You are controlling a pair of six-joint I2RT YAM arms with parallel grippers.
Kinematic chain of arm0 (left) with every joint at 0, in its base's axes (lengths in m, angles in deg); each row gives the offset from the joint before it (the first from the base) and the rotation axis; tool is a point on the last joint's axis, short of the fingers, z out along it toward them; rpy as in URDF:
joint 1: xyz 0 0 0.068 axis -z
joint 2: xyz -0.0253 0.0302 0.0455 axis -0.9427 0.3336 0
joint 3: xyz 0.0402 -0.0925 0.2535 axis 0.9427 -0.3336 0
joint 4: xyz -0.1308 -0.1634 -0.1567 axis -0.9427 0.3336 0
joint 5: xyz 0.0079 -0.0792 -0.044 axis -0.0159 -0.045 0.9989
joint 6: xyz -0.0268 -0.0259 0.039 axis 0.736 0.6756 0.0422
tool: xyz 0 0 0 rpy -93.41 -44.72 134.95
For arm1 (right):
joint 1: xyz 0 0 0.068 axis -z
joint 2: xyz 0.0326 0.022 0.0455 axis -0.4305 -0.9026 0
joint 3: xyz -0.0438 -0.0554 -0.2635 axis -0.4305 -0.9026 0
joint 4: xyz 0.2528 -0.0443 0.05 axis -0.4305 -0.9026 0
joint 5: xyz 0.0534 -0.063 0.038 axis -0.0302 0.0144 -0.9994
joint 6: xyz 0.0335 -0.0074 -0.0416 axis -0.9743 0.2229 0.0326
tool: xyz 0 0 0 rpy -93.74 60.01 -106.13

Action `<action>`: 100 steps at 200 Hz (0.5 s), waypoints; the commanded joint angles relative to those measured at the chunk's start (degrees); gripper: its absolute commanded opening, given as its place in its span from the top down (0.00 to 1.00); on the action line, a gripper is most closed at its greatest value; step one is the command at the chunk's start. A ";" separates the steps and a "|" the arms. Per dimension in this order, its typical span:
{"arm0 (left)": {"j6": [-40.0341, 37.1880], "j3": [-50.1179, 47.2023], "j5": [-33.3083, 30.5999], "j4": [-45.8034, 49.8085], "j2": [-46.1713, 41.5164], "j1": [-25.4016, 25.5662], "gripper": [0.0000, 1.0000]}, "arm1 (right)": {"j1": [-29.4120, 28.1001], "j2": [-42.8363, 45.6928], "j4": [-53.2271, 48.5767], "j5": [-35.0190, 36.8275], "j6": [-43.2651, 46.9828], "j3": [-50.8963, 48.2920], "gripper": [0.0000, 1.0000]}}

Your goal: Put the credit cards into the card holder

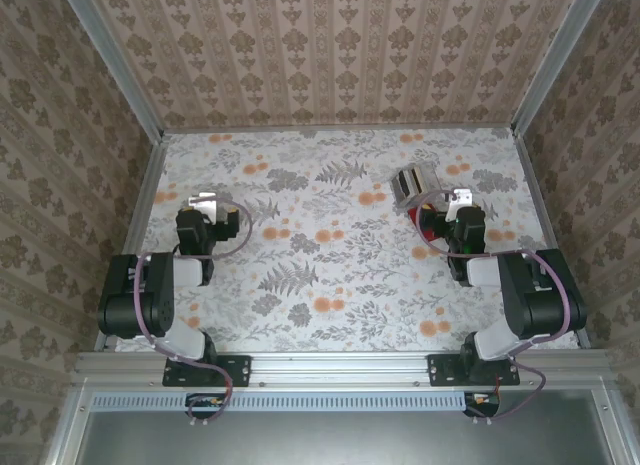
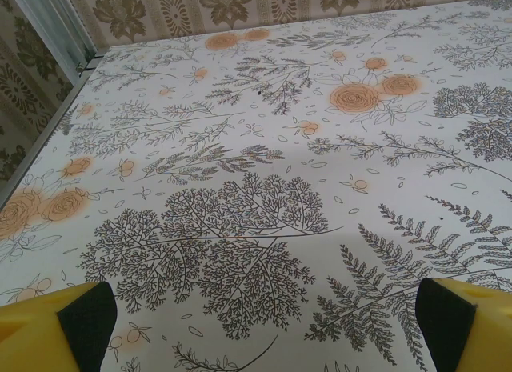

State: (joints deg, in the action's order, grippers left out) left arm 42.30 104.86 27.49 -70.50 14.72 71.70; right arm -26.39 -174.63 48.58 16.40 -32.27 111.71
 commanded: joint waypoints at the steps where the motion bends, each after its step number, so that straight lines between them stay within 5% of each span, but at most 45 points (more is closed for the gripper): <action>1: 0.57 -0.05 0.00 -0.43 -0.50 0.28 0.00 | 0.05 0.40 0.03 -0.75 0.28 0.59 0.00; 100: 1.21 0.12 0.68 -0.01 -0.45 -0.48 0.00 | -0.08 0.40 -0.04 -0.74 0.33 0.59 0.00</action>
State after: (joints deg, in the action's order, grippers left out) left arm 42.30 104.86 27.53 -70.50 14.72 71.70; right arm -26.50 -174.63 48.58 16.40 -32.09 111.71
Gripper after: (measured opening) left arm 0.997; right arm 0.999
